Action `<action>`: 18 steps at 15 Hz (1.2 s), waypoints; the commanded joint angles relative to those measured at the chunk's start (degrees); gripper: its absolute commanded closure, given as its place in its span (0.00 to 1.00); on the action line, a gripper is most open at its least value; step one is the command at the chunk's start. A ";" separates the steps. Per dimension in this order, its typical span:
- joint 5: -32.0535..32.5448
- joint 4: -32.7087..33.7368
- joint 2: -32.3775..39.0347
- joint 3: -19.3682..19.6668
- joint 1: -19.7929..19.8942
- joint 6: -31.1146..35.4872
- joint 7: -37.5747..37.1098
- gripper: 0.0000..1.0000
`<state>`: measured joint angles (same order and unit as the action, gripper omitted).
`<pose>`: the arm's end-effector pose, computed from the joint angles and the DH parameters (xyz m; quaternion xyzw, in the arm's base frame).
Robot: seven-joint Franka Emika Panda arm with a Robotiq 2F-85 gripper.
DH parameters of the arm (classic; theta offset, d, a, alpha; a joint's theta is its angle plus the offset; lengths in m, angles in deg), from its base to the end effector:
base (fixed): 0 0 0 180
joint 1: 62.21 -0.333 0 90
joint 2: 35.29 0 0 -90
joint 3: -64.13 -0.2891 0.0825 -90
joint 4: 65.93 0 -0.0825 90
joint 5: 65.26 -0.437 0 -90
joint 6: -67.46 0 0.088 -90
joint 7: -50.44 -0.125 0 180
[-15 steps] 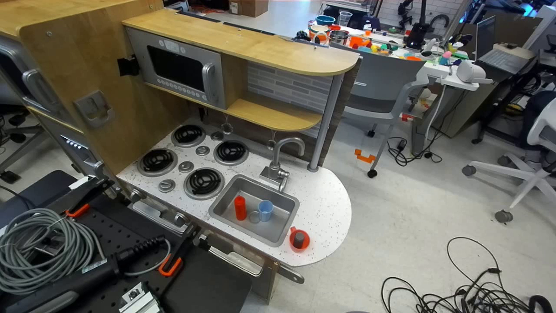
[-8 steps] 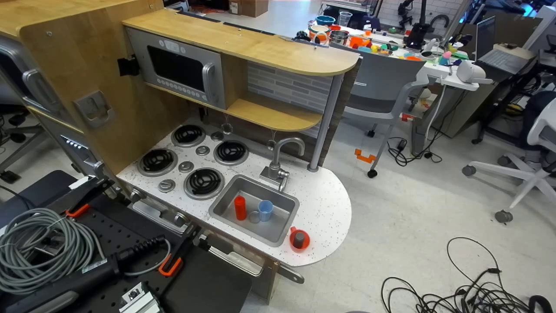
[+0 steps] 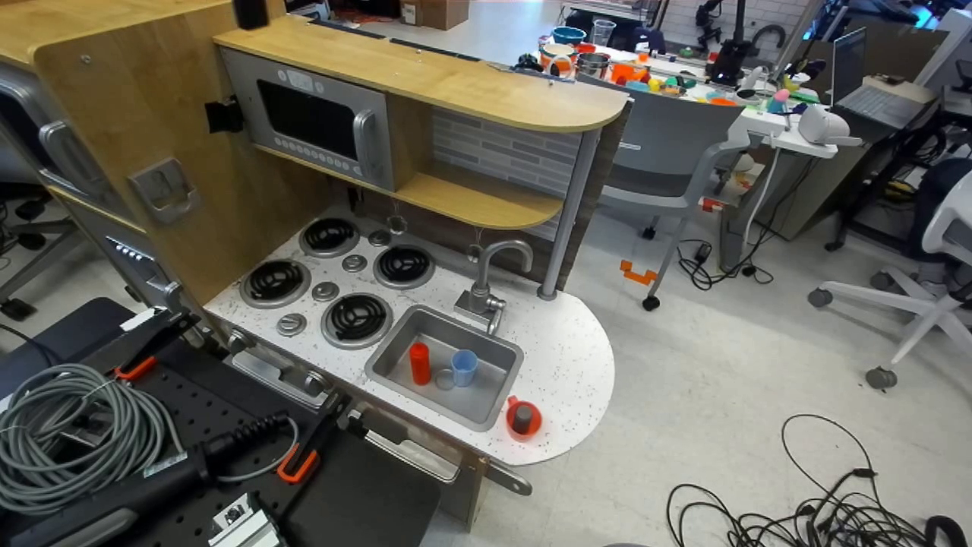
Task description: Remove the grey thing from the red cup and put it on the sink counter
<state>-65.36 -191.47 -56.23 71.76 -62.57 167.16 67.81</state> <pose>0.4906 -0.0645 0.4685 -0.9944 -0.0931 0.0381 0.0333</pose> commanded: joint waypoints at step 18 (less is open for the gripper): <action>2.46 5.96 40.13 5.07 17.06 30.39 24.85 0.00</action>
<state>-64.23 -187.59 -20.70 77.30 -48.14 193.79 90.14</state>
